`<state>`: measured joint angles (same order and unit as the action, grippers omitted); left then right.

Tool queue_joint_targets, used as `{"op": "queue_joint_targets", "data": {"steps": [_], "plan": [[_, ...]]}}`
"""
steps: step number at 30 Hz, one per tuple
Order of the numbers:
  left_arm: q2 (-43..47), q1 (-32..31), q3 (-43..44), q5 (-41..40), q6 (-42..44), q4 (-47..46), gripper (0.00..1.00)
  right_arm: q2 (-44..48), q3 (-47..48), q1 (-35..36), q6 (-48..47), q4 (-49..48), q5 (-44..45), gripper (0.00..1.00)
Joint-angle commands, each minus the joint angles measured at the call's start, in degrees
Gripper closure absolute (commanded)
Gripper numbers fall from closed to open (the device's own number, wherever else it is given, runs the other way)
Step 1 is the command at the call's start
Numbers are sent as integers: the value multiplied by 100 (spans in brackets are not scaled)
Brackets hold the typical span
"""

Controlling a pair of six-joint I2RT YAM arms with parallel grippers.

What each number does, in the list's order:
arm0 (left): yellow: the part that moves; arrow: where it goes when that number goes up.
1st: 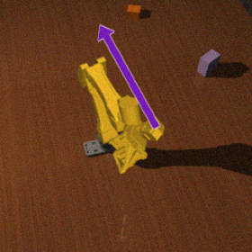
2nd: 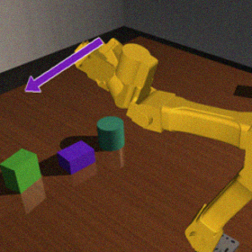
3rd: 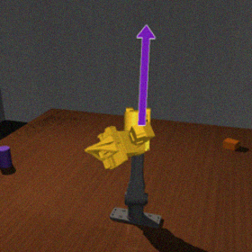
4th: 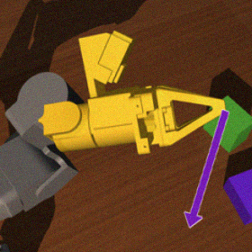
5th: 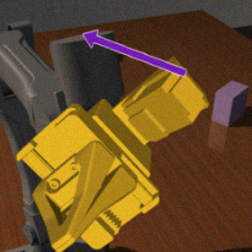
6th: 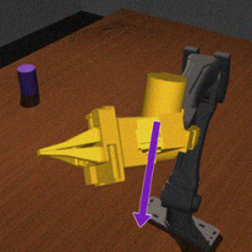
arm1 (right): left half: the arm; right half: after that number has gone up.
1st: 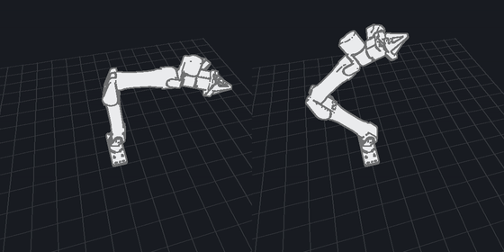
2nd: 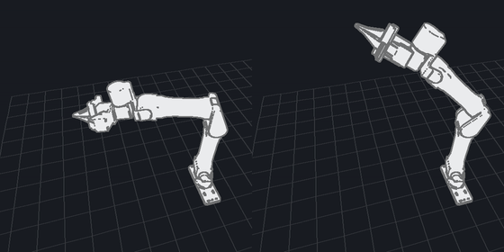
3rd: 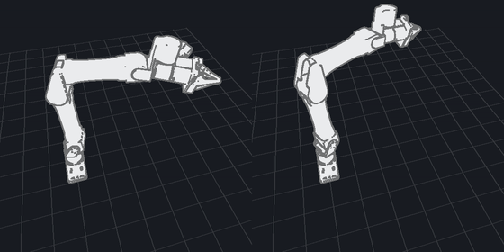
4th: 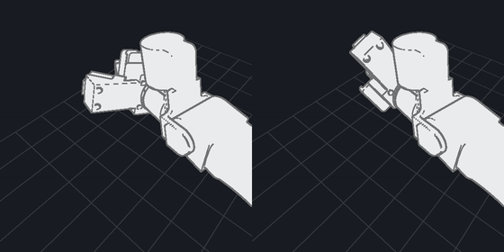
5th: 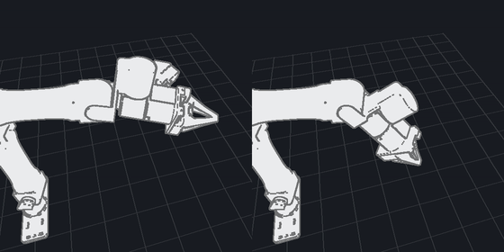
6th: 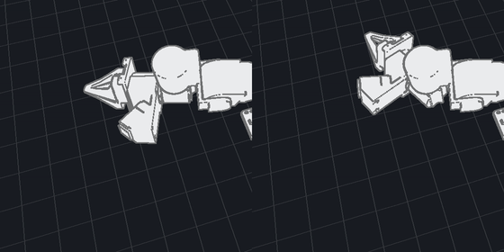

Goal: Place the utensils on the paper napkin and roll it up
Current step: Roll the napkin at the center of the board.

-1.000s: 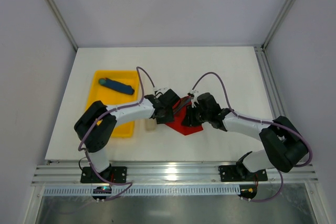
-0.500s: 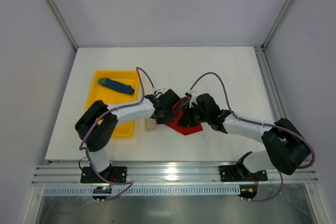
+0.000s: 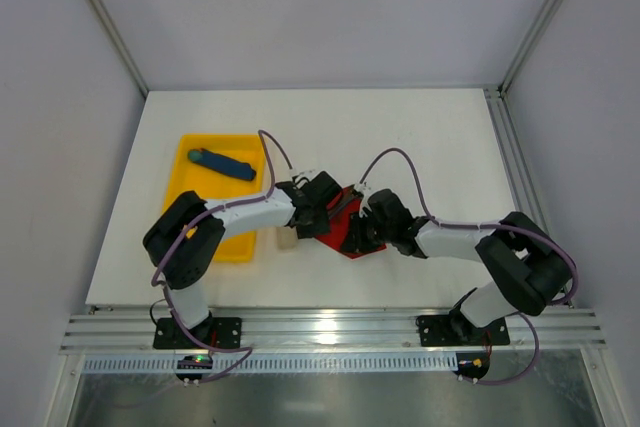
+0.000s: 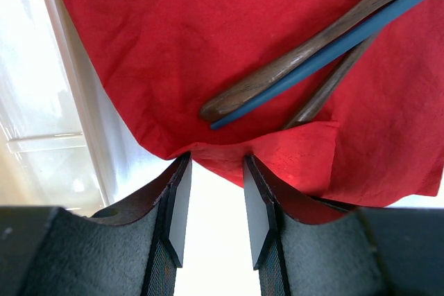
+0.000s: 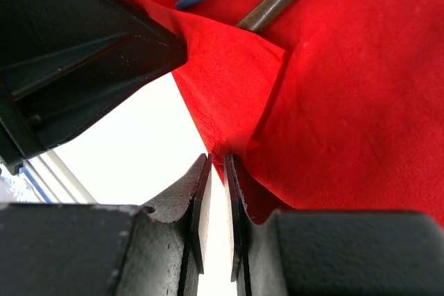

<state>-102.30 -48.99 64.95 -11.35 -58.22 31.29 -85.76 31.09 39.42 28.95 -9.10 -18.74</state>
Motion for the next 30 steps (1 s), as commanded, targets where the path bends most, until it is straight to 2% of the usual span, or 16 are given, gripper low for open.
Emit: {"op": "queue_joint_targets", "data": {"steps": [1,10,18,24,27,30], "plan": [[-53,30,-79,-34,-111,-61,60,103,-95,31,41,-14,371,79],[105,21,-193,195,-190,-219,60,287,-182,31,14,522,713,80],[518,-110,-176,388,55,-650,53,665,-384,22,67,875,890,80],[931,-207,-184,450,311,-764,53,1008,-587,13,120,1192,969,80],[984,-216,-289,730,495,-993,53,1192,-622,22,181,1349,1039,80],[967,-260,-430,1300,610,-1430,58,1254,-604,22,172,1411,1066,80]]}}
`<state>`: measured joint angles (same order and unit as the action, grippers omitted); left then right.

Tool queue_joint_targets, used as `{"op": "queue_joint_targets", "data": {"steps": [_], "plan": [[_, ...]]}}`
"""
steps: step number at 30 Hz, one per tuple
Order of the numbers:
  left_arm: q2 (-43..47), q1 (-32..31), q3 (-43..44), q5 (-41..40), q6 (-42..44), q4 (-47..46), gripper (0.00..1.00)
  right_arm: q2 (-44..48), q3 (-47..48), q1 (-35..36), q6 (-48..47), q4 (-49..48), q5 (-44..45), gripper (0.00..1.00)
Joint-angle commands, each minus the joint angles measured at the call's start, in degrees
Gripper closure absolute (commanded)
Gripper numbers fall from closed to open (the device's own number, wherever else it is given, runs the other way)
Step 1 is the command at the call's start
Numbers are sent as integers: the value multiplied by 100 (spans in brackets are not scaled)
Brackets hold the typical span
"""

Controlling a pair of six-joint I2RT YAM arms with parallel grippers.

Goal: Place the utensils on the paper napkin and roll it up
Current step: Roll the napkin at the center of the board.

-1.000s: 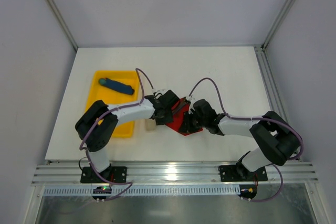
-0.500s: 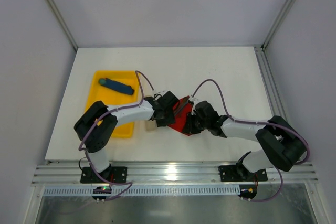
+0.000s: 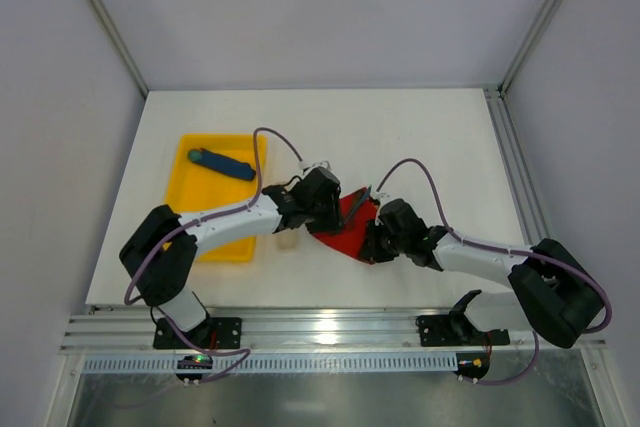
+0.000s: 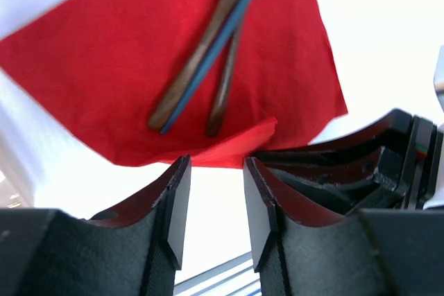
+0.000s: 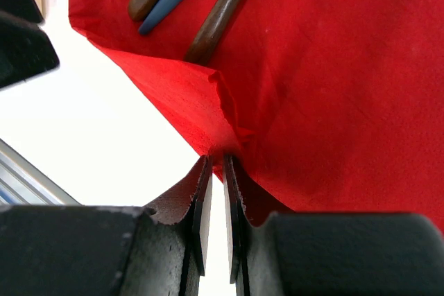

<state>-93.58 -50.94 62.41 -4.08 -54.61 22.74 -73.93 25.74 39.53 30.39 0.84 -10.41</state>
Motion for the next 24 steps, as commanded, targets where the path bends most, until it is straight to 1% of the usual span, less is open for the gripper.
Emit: {"op": "queue_joint_targets", "data": {"steps": [1,3,4,7,13,19,22,24], "plan": [[86,-118,-203,618,249,-665,60,89,-60,11,19,408,215,80],[42,-258,-221,654,319,-806,63,98,-34,11,19,425,215,80],[24,-285,-238,636,328,-833,69,89,-25,11,19,426,233,80],[15,-338,-308,654,302,-981,78,54,1,11,11,408,189,80],[112,-399,-361,566,381,-1114,87,28,2,11,11,391,180,80],[-213,-408,-449,513,293,-1255,100,28,2,11,11,390,163,80],[-240,-408,-589,443,267,-1281,100,54,-7,2,2,408,171,80],[-213,-408,-668,197,223,-1272,100,72,-33,-24,2,382,154,80]]}}
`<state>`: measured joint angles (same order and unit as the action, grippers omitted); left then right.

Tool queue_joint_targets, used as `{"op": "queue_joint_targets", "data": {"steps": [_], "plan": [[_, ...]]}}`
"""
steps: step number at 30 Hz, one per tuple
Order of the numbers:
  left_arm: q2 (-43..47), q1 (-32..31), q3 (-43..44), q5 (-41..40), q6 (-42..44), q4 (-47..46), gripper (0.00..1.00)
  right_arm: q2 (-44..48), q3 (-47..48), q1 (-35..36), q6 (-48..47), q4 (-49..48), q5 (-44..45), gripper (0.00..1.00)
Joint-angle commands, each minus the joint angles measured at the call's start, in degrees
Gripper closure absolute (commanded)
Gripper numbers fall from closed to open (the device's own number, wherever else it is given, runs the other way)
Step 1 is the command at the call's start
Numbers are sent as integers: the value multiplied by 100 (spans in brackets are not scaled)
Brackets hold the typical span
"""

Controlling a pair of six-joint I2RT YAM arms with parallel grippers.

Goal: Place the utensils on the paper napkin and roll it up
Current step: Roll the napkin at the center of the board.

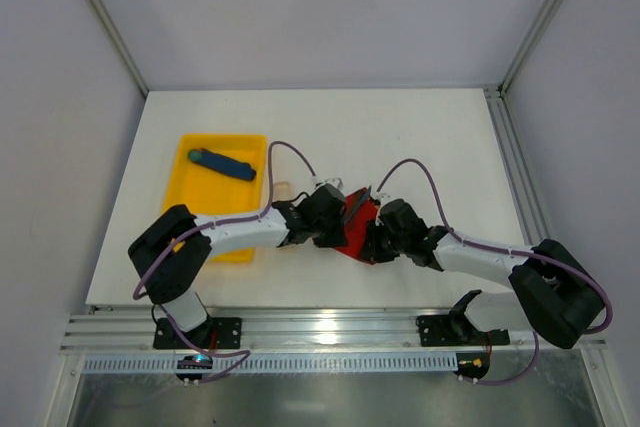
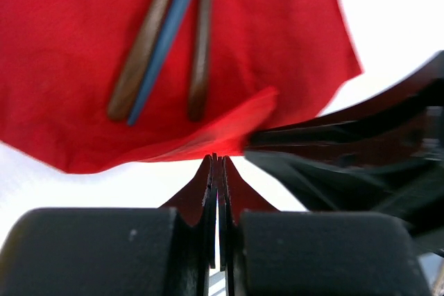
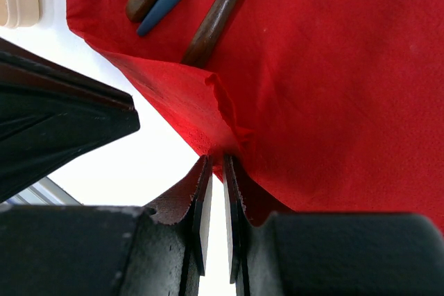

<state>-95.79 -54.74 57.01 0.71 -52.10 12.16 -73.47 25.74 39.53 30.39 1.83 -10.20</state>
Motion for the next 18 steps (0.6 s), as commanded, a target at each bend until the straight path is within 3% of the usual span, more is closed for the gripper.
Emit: {"op": "queue_joint_targets", "data": {"steps": [1,18], "plan": [[16,-28,-147,-325,-46,-197,100,26,-42,-33,2,266,106,80],[87,51,-287,-1161,-231,268,100,70,-192,-59,11,125,17,80]]}}
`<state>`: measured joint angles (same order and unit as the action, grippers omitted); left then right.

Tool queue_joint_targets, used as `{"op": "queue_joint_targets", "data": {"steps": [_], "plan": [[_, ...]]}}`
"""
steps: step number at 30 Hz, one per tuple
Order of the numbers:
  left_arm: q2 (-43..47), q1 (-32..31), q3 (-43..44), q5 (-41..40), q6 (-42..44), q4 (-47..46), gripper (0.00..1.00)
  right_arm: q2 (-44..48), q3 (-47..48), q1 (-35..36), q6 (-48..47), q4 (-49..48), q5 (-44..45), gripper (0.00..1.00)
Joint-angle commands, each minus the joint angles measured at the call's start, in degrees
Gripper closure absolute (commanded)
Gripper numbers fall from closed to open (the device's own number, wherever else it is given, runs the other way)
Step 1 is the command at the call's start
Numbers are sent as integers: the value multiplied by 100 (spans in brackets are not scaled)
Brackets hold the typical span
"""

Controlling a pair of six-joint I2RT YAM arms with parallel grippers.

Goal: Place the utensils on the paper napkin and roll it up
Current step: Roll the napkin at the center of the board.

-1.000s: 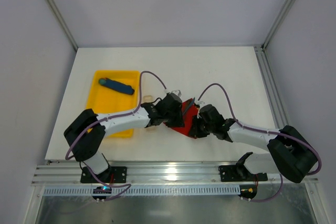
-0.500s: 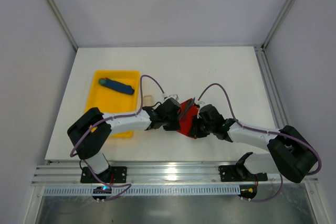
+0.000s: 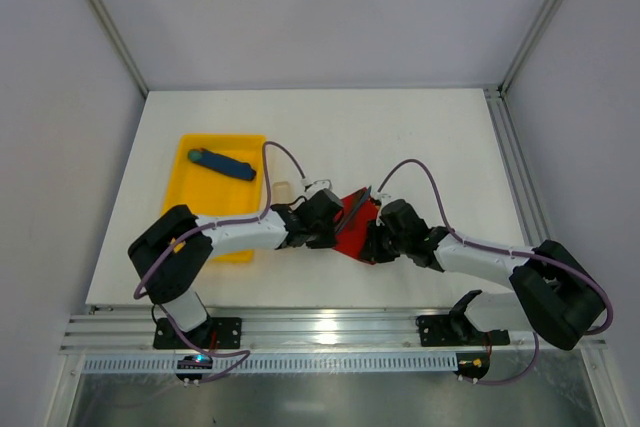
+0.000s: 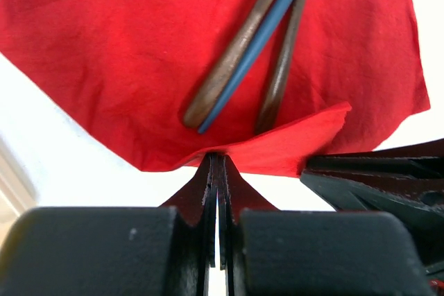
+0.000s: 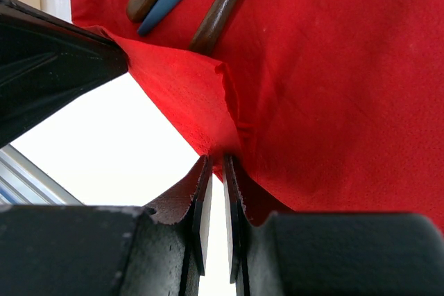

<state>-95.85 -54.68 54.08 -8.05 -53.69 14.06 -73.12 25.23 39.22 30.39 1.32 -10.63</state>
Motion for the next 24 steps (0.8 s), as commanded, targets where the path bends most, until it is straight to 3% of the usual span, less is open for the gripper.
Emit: {"op": "queue_joint_targets", "data": {"steps": [1,24], "plan": [[84,62,14,-302,-97,105,100,35,-142,-20,11,175,61,80],[67,335,-188,-592,-335,404,100,52,-168,-20,11,149,26,80]]}}
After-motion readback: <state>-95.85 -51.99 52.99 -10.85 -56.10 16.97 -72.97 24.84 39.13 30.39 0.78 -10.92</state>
